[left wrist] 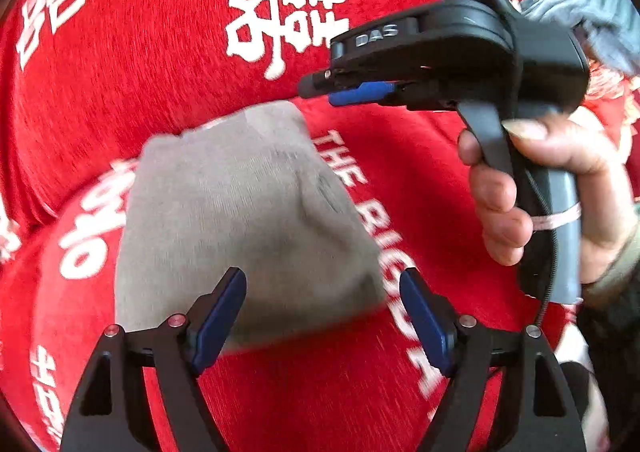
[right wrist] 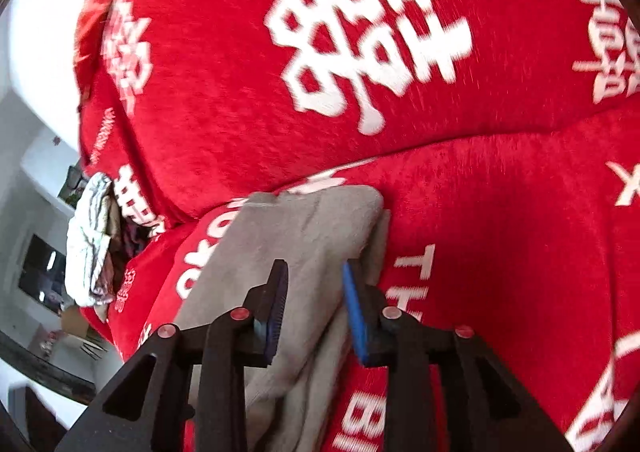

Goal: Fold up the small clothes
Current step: 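Open both grippers and release the folded grey sweater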

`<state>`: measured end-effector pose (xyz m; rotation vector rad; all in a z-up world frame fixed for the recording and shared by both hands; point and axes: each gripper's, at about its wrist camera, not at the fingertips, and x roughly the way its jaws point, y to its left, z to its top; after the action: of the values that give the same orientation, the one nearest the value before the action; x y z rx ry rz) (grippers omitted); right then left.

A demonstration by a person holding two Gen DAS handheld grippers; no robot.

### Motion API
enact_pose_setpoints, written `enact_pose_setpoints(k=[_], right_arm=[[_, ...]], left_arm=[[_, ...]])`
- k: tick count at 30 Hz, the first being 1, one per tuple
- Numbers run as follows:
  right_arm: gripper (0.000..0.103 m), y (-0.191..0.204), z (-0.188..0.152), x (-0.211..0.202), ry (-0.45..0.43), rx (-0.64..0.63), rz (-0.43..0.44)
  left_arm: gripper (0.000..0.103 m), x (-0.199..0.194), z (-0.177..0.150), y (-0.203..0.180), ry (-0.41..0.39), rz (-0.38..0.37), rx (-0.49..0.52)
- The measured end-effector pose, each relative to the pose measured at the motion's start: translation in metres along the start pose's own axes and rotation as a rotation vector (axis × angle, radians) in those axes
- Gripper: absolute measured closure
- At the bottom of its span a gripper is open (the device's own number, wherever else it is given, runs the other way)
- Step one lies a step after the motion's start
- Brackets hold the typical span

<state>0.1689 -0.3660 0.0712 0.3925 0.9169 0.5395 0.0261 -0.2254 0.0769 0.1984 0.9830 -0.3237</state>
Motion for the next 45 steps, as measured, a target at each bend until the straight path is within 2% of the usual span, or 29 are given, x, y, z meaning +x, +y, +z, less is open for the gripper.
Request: enact_pose_setpoints(k=[2, 3, 4, 5, 8, 9, 10, 11, 12, 13, 15, 17, 20, 25, 27, 31, 33, 39, 42, 45], right_arm=[[0.063, 0.018, -0.012, -0.007, 0.004, -0.032, 0.037], [0.056, 0.026, -0.016, -0.007, 0.010, -0.043, 0.047], [0.049, 0.035, -0.019, -0.004, 0.017, -0.052, 0.059], [0.047, 0.041, -0.022, 0.000, 0.023, -0.062, 0.069], [0.047, 0.046, -0.030, 0.018, 0.063, -0.035, 0.137], [0.047, 0.042, -0.031, 0.026, 0.081, -0.013, 0.133], [0.048, 0.036, -0.033, 0.033, 0.095, 0.002, 0.092], [0.051, 0.027, -0.035, 0.038, 0.101, 0.020, 0.043], [0.054, 0.017, -0.037, 0.040, 0.099, 0.050, 0.032], [0.063, 0.010, -0.038, 0.039, 0.087, 0.077, 0.041], [0.066, 0.007, -0.041, 0.033, 0.085, 0.100, 0.045], [0.065, 0.017, -0.043, 0.025, 0.088, 0.053, -0.004], [0.061, 0.045, -0.050, 0.006, 0.057, -0.043, -0.063], [0.054, 0.076, -0.075, -0.013, 0.048, -0.113, 0.011], [0.054, 0.077, -0.087, -0.008, 0.070, -0.129, -0.018], [0.055, 0.052, -0.106, 0.004, 0.097, -0.076, -0.147], [0.055, 0.042, -0.112, -0.001, 0.056, -0.048, -0.116], [0.054, 0.063, -0.112, -0.009, 0.072, -0.112, -0.199], [0.047, 0.071, -0.109, -0.026, 0.032, -0.129, -0.201], [0.035, 0.076, -0.101, -0.044, -0.027, -0.135, -0.213]], left_arm=[[0.023, -0.018, -0.007, 0.014, -0.020, -0.048, -0.039], [0.023, -0.027, -0.009, 0.025, -0.036, -0.063, -0.061], [0.023, -0.033, -0.010, 0.034, -0.050, -0.069, -0.083], [0.023, -0.039, -0.008, 0.046, -0.065, -0.067, -0.113], [0.023, -0.041, 0.001, 0.083, -0.074, -0.023, -0.235], [0.023, -0.038, 0.004, 0.096, -0.078, -0.009, -0.274], [0.023, -0.029, 0.008, 0.111, -0.068, 0.012, -0.303], [0.023, -0.016, 0.010, 0.124, -0.034, 0.051, -0.333], [0.023, -0.007, 0.009, 0.133, -0.004, 0.086, -0.353], [0.023, 0.005, 0.007, 0.142, 0.028, 0.111, -0.365], [0.019, 0.020, -0.004, 0.153, 0.065, 0.075, -0.392], [0.018, 0.018, -0.013, 0.159, 0.054, 0.037, -0.433], [0.018, 0.003, -0.015, 0.153, 0.021, 0.071, -0.415], [0.018, -0.001, -0.016, 0.145, 0.000, 0.120, -0.341], [0.018, 0.002, -0.019, 0.145, 0.011, 0.139, -0.331], [0.018, 0.010, -0.028, 0.148, 0.025, 0.138, -0.323], [0.018, 0.013, -0.031, 0.146, 0.025, 0.144, -0.308], [0.018, 0.007, -0.032, 0.143, 0.020, 0.162, -0.293], [0.018, -0.006, -0.031, 0.144, -0.003, 0.163, -0.296], [0.018, -0.015, -0.027, 0.147, -0.029, 0.150, -0.291]])
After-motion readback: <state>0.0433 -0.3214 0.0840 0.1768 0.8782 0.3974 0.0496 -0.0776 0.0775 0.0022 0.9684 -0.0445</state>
